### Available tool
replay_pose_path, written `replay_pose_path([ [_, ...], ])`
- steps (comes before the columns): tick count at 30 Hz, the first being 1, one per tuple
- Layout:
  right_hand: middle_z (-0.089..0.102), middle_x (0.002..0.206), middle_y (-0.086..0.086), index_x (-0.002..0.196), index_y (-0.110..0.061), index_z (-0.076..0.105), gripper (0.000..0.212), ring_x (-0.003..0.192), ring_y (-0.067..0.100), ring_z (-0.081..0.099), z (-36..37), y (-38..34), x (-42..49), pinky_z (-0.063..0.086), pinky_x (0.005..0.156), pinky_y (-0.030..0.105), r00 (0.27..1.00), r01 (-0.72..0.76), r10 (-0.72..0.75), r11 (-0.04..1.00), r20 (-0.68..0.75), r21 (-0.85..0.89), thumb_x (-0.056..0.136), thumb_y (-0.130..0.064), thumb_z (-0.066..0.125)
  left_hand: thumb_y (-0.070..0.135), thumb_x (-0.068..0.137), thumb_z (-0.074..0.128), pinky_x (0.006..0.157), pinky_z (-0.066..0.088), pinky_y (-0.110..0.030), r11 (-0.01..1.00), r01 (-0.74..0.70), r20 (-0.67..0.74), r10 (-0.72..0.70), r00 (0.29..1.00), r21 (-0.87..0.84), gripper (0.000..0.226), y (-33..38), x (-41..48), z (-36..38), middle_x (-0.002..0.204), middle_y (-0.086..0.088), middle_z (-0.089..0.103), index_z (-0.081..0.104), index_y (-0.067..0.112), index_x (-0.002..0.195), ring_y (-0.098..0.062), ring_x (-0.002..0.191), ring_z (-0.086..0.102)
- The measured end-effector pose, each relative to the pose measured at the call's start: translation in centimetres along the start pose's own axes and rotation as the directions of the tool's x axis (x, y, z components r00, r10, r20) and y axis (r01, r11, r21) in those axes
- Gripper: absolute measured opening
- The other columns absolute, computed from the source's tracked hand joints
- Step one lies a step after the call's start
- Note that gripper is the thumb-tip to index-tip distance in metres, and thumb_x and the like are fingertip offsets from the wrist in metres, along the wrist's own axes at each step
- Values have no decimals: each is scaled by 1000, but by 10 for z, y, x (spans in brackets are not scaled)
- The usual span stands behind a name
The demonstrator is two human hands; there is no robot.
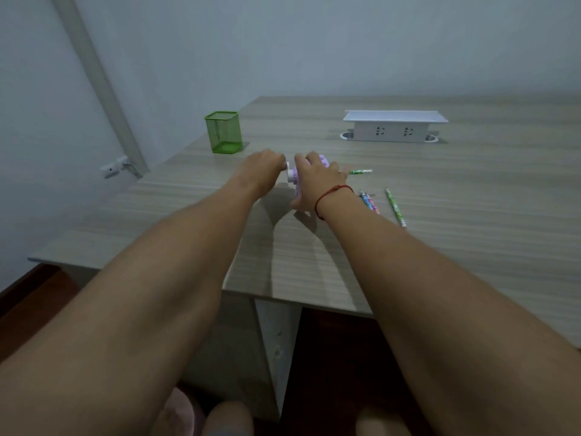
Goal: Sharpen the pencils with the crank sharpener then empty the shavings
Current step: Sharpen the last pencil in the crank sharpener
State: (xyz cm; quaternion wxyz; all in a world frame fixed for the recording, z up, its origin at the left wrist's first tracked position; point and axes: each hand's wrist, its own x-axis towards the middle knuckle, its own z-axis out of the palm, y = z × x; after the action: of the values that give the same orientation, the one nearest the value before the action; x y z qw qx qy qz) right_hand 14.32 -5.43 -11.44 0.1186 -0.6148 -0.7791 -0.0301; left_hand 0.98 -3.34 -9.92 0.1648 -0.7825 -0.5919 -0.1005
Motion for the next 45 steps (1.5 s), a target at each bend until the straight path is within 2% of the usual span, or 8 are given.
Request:
replay_pose_path([
  [8,37,141,6,138,-21,32,70,122,41,48,-2,1,-3,34,104,60,1000,1,-1,999,3,-35,78,-29,68,9,98,41,62,38,-38,997,-28,-75,23,997,-67,22,-2,-2,-16,91,-23,63,57,2,84,-42,84,61],
  [15,38,140,10,135,-18,37,52,126,40,44,-1,2,9,37,104,57,1000,5,-5,1000,1,-20,89,-30,58,13,100,39,62,34,-38,990,-113,-147,101,984,-79,23,4,-27,-27,92,-23,64,58,1,97,-43,85,60],
  [18,38,140,10,134,-19,38,60,126,40,45,1,1,12,38,103,56,1000,-2,2,1000,16,3,82,-28,66,8,97,41,63,36,-38,988,-125,-148,111,983,-86,19,8,-42,-27,93,-23,64,59,2,97,-41,85,60],
  [26,37,141,11,137,-17,36,76,126,40,45,-1,-1,13,39,104,54,998,-27,28,1000,57,-15,74,-27,77,1,95,44,63,37,-39,987,-126,-58,120,991,-104,19,19,-59,-29,91,-24,65,61,2,103,-41,80,61],
  [32,37,141,10,135,-16,37,75,125,40,46,0,-1,13,40,103,52,1000,-18,18,1000,26,-5,74,-31,78,9,96,45,69,41,-36,990,-33,61,41,997,-135,22,24,-63,-8,100,-21,65,64,4,106,-37,90,63],
  [38,39,139,11,130,-18,39,67,125,40,46,0,5,13,40,103,55,1000,26,-27,1000,14,15,75,-34,73,13,96,44,86,51,-39,970,52,128,-22,992,-236,26,26,-57,10,108,-17,65,66,7,108,-32,99,63],
  [42,41,136,8,128,-20,41,61,122,38,47,0,6,8,39,102,54,998,52,-51,998,-26,22,76,-32,68,16,96,45,86,49,-37,970,51,150,-16,989,-238,26,21,-42,17,109,-18,65,63,5,111,-32,100,62],
  [45,40,137,8,132,-21,38,66,121,38,47,-3,7,5,38,102,54,998,58,-58,998,-20,-5,76,-35,69,20,93,51,83,48,-38,989,21,180,6,984,-147,24,14,-25,17,106,-18,66,65,7,107,-33,97,63],
])
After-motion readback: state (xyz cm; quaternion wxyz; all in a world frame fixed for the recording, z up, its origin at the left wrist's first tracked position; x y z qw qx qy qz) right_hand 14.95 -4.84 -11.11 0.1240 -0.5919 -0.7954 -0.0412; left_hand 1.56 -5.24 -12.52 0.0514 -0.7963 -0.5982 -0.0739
